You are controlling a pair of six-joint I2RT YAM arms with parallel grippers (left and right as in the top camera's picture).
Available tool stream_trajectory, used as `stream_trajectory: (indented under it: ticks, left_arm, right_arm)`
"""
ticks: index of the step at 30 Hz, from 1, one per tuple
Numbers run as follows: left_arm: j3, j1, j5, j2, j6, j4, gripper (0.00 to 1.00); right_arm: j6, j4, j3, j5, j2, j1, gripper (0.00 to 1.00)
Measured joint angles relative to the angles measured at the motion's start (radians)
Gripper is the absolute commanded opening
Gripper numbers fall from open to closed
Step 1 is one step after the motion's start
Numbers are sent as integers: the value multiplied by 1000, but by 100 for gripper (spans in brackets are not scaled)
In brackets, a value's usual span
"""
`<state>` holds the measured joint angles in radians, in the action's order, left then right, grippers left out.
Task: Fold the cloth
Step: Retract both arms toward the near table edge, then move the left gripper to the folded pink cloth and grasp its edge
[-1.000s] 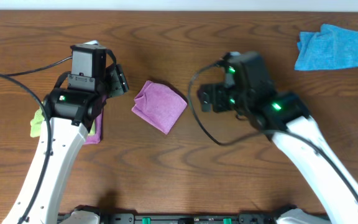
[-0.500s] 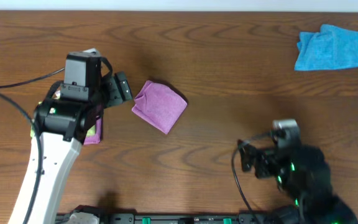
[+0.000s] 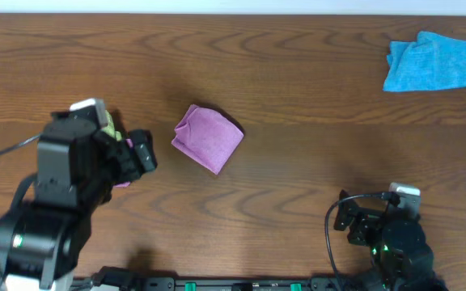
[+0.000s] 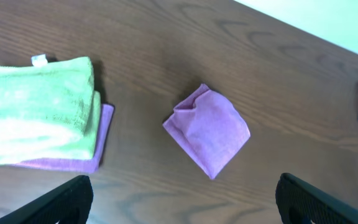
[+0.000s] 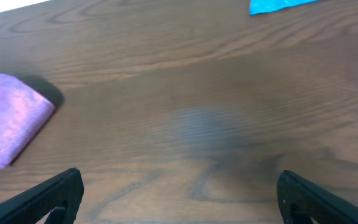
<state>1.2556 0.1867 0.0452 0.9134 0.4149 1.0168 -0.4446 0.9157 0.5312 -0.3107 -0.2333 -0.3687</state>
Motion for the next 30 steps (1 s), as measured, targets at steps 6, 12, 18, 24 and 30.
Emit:
stream_trajectory:
  ticks: [6,12,18,24,30]
  left_arm:
    - [-4,0,-1,-95,45,33,95]
    - [-127,0,-1,-201,125,16,95]
    - [-357,0,36,-286,246,-153,95]
    - [-631,0,139,-297,437,-484,95]
    - [-853,0,175,-277,636,-779,96]
  right_arm:
    - [0,4,-1,-18,0,0,99]
    - [0,7,-2,-23,0,0,99]
    - [-1,7,-3,-26,0,0,99]
    - [-1,7,-4,-27,0,0,99]
    - [-2,8,-4,-27,0,0,99]
